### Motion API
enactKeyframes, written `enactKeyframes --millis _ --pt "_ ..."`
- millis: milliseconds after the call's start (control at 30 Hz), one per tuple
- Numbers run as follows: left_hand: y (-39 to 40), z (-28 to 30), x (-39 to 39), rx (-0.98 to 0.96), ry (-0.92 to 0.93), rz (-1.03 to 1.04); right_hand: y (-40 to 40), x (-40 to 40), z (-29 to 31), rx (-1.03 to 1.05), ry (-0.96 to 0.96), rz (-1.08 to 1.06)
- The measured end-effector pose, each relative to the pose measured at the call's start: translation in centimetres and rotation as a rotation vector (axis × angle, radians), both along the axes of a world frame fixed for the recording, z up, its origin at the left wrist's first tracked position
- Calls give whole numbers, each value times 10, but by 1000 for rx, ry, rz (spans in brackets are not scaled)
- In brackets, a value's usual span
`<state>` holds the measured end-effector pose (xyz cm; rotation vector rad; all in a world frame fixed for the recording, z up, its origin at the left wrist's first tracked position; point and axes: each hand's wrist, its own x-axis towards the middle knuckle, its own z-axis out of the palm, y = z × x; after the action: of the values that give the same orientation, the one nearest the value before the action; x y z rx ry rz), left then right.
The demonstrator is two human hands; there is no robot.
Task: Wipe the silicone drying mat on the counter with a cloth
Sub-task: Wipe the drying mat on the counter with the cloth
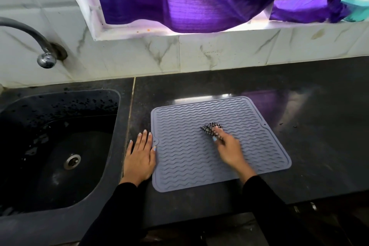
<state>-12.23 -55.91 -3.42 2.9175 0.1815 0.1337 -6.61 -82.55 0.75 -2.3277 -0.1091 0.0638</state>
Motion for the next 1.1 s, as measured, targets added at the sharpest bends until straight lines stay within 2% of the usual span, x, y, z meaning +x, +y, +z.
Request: enactKeyframes --millis 67,100,133,200,300,367,533,700,767,833,900,967,1033,1100 --pt "0 1 0 -4 11 -4 -8 9 16 400 164 -122" --pt "1 1 0 -9 14 -7 -11 14 21 486 201 -194" --pt "1 1 0 -13 16 -8 -12 15 25 473 206 -224" --pt "2 1 1 -19 16 -9 -5 7 32 260 141 -201" --pt "2 0 1 -26 10 -9 21 -16 16 -209 -43 44" --pt "3 -1 2 -25 15 -6 35 -26 2 -445 -92 100" --pt "3 -2 2 -47 3 -6 46 -33 -2 -670 -126 59" --pt "2 1 1 -44 -1 -4 55 -30 0 -803 -127 151" --pt "2 1 0 -45 2 -6 49 -23 8 -730 -129 183" --pt "1 2 -1 -55 -7 -6 33 -7 16 -455 -32 168" --pt "1 2 0 -52 -6 -3 14 8 32 -124 195 85" --pt "1 2 0 -47 -4 -1 4 12 40 53 204 -77" --pt "1 2 1 -43 -5 -1 8 5 37 -108 56 -125" --pt "1 1 1 -37 -14 -1 18 -11 25 -323 -64 -61"
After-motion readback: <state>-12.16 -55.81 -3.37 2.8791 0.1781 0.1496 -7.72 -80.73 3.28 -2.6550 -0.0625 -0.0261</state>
